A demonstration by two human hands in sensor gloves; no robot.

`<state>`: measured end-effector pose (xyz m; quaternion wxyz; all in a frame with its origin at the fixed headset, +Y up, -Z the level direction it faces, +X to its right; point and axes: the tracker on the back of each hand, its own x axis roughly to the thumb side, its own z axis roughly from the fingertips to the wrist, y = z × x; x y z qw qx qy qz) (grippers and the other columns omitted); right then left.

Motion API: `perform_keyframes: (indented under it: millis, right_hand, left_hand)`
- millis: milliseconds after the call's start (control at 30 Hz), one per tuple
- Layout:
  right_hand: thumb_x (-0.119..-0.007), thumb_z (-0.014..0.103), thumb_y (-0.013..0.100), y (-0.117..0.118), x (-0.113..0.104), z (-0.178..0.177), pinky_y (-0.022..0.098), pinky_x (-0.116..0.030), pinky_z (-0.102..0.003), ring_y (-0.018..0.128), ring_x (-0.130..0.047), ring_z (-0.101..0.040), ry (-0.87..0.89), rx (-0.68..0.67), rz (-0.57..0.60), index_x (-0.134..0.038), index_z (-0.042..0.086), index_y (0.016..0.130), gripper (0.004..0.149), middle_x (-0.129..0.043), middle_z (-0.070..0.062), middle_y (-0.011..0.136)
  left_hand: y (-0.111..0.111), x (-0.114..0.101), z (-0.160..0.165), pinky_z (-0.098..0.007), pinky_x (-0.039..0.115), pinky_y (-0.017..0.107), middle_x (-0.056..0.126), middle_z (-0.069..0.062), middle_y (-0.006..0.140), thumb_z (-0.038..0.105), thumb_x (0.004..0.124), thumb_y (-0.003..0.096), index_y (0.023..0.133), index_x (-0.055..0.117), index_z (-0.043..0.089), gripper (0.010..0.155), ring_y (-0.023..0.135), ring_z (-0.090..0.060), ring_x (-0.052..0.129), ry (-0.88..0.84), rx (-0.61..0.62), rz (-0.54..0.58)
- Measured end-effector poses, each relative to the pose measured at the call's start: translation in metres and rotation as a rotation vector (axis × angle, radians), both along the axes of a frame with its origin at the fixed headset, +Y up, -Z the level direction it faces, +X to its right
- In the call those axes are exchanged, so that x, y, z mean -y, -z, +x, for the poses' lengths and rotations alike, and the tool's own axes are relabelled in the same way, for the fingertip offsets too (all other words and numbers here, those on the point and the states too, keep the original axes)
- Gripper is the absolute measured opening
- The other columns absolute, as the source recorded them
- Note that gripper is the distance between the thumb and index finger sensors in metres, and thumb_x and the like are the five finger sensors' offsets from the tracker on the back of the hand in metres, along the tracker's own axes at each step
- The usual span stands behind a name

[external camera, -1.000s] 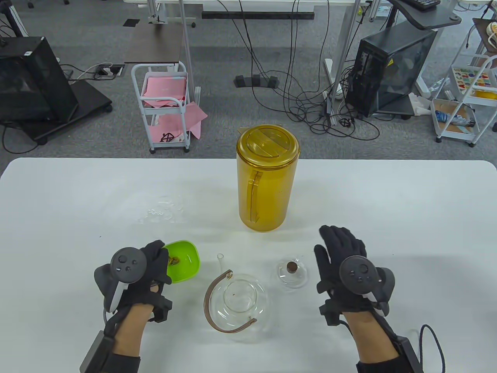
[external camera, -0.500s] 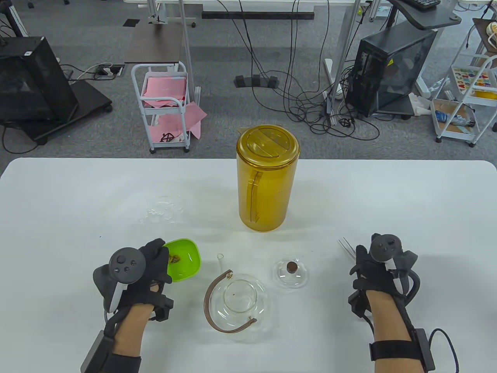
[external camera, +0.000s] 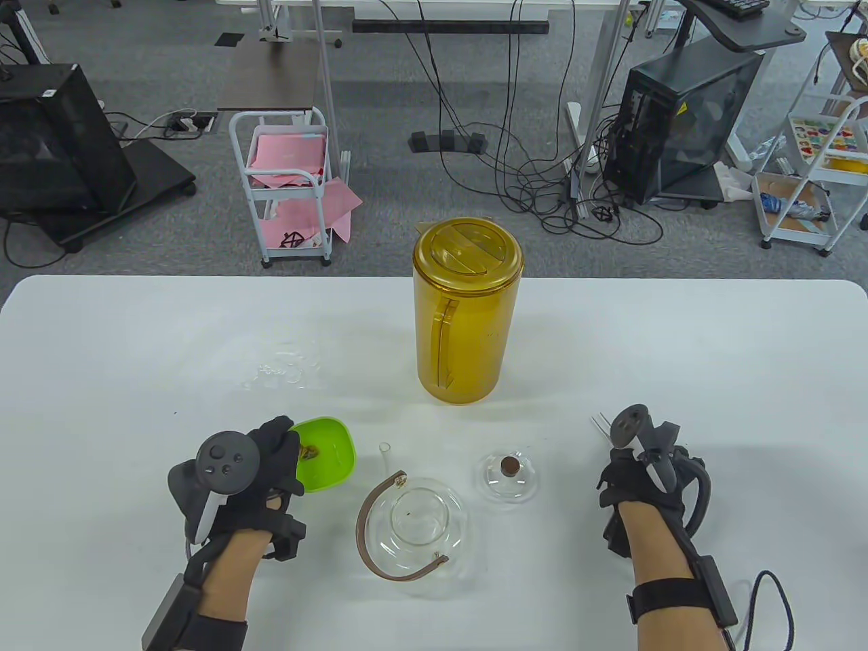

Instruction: Make chrysanthemum tea

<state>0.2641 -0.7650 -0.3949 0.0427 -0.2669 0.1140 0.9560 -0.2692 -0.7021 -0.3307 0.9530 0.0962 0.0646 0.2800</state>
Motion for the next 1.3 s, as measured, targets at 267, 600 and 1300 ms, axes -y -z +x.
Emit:
perform_keyframes:
  millis: [267, 600, 1300]
  right_hand:
    - [-0.069, 0.039, 0.061, -0.004, -0.001, 0.004, 0.074, -0.038, -0.073, 0.108, -0.057, -0.052, 0.041, -0.009, 0.021, -0.069, 0.022, 0.104, 0.046, -0.052, -0.01, 0.115]
    - [-0.063, 0.039, 0.059, -0.026, -0.054, -0.017, 0.076, -0.043, -0.067, 0.101, -0.083, -0.034, 0.232, -0.104, 0.379, -0.058, 0.022, 0.103, 0.047, -0.076, -0.003, 0.098]
    - [-0.069, 0.04, 0.06, -0.082, -0.172, -0.27, 0.077, -0.042, -0.07, 0.097, -0.076, -0.031, -0.071, -1.05, 0.43, -0.062, 0.024, 0.107, 0.05, -0.079, -0.001, 0.088]
  left_hand:
    - [-0.004, -0.003, -0.004, -0.068, 0.055, 0.071, 0.104, -0.005, 0.064, 0.041, 0.083, 0.0568, 0.094, 0.085, 0.018, 0.044, 0.058, -0.034, 0.094, -0.003, -0.01, 0.021]
    - [-0.006, -0.007, -0.004, -0.068, 0.055, 0.071, 0.104, -0.005, 0.064, 0.04, 0.083, 0.0567, 0.094, 0.085, 0.018, 0.044, 0.057, -0.034, 0.095, 0.003, -0.009, 0.042]
    - [-0.005, -0.003, 0.008, -0.067, 0.057, 0.07, 0.105, -0.004, 0.061, 0.042, 0.085, 0.0559, 0.093, 0.087, 0.018, 0.044, 0.055, -0.033, 0.096, 0.024, 0.054, 0.069]
